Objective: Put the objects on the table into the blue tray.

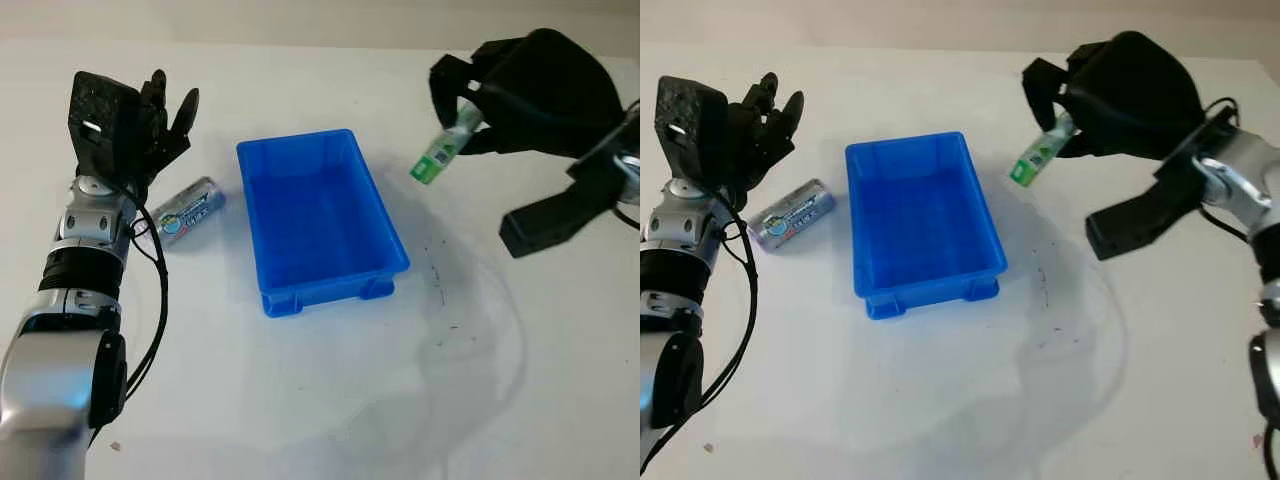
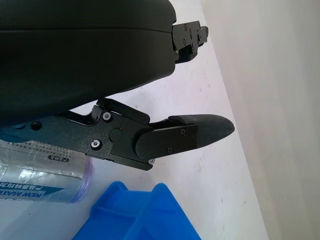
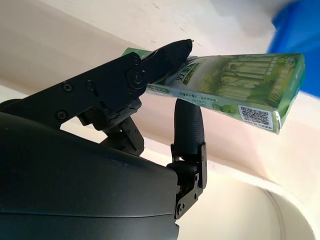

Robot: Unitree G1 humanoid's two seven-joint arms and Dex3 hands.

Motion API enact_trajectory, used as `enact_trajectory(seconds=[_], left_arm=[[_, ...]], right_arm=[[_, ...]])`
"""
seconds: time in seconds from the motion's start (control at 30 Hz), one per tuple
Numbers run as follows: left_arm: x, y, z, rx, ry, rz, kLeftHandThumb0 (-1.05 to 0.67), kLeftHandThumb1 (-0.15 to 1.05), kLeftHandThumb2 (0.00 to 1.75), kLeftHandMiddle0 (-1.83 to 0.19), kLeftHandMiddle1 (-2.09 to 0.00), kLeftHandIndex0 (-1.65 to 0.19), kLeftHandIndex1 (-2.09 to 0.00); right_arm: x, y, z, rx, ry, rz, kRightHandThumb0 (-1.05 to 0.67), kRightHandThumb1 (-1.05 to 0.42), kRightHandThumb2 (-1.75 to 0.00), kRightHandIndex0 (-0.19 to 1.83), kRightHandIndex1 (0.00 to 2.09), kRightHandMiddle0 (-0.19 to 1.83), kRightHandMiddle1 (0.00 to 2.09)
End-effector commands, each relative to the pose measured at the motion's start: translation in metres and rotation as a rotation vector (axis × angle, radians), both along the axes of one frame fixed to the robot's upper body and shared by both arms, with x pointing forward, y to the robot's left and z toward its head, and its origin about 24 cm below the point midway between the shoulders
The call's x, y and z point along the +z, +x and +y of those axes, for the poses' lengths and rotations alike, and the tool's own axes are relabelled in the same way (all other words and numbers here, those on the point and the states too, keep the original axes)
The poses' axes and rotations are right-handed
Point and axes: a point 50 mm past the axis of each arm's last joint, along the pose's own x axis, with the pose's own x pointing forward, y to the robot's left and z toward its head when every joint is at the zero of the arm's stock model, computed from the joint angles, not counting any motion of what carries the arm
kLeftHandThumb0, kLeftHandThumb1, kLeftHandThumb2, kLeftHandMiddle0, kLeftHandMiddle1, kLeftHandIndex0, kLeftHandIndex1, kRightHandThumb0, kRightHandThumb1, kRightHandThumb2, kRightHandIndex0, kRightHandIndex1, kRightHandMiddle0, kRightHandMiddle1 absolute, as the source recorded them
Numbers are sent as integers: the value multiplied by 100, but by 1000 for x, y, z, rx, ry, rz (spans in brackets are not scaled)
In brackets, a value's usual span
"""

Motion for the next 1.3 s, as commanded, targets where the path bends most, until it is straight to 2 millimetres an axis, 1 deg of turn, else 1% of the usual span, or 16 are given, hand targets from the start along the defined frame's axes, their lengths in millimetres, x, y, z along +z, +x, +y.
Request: enact_trajectory(seconds=[0.0,0.13,0.27,0.53,0.7,0.8,0.87,0.9,0.93,0.97,1.0,1.03,1.07,1.1,1.2,1.27], left_arm=[[2,-1,3,9,7,-11,-64,105,53,16,-6,16,-5],[1,-1,3,12,1,-11,-65,105,52,16,-6,15,-6],[1,-1,2,9,11,-16,-65,105,52,15,-6,15,-6],[3,-1,1,5,-3,-13,-66,105,53,17,-5,16,-5],[3,-2,1,6,-16,-15,-66,105,51,18,-5,17,-5],[3,-2,2,11,-22,-17,-66,105,51,19,-5,18,-4],[2,-3,2,16,-26,-18,-67,105,51,19,-5,17,-5],[2,-3,2,17,-27,-18,-67,105,50,19,-5,17,-5],[1,-3,3,19,-29,-18,-67,105,50,19,-5,17,-5],[1,-3,3,20,-28,-17,-66,105,50,19,-5,17,-5],[1,-3,3,23,-28,-17,-66,105,50,19,-5,17,-5],[1,-3,3,24,-27,-16,-66,105,50,18,-5,17,-5],[0,-3,3,24,-25,-17,-66,105,50,18,-5,17,-5],[0,-3,3,25,-24,-17,-66,105,50,18,-5,17,-5],[0,-4,4,23,-23,-14,-65,105,50,18,-5,17,-5],[0,-4,3,23,-24,-16,-64,105,51,18,-5,17,-5]], right_arm=[[11,2,6,22,50,-45,-44,-92,-5,90,195,82,192],[12,5,18,64,145,-57,-42,-93,-6,97,189,84,189],[16,6,43,170,254,-26,-41,-99,-6,93,201,77,198],[18,-1,89,365,250,4,-49,-105,-13,84,206,66,206],[14,-2,98,421,258,27,-52,-105,-16,78,208,60,207],[9,0,98,420,229,103,-51,-105,-17,58,197,44,196],[8,0,97,400,185,160,-45,-105,-15,34,174,26,174],[8,2,96,371,143,198,-42,-105,-13,24,156,20,159],[7,3,94,321,80,244,-37,-105,-13,15,126,15,134],[6,4,92,275,22,278,-27,-105,-17,5,73,11,86],[6,4,90,237,-15,308,-22,-105,-19,4,45,13,58],[5,4,89,207,-34,335,-18,-105,-22,1,28,12,39],[5,4,88,188,-42,353,-13,-105,-28,-5,15,8,24],[4,4,87,174,-44,368,-11,-105,-31,-7,10,5,18],[4,2,85,151,-32,380,-14,-104,-33,-13,4,-4,9],[4,1,84,138,-24,381,-23,-104,-31,-16,3,-8,6]])
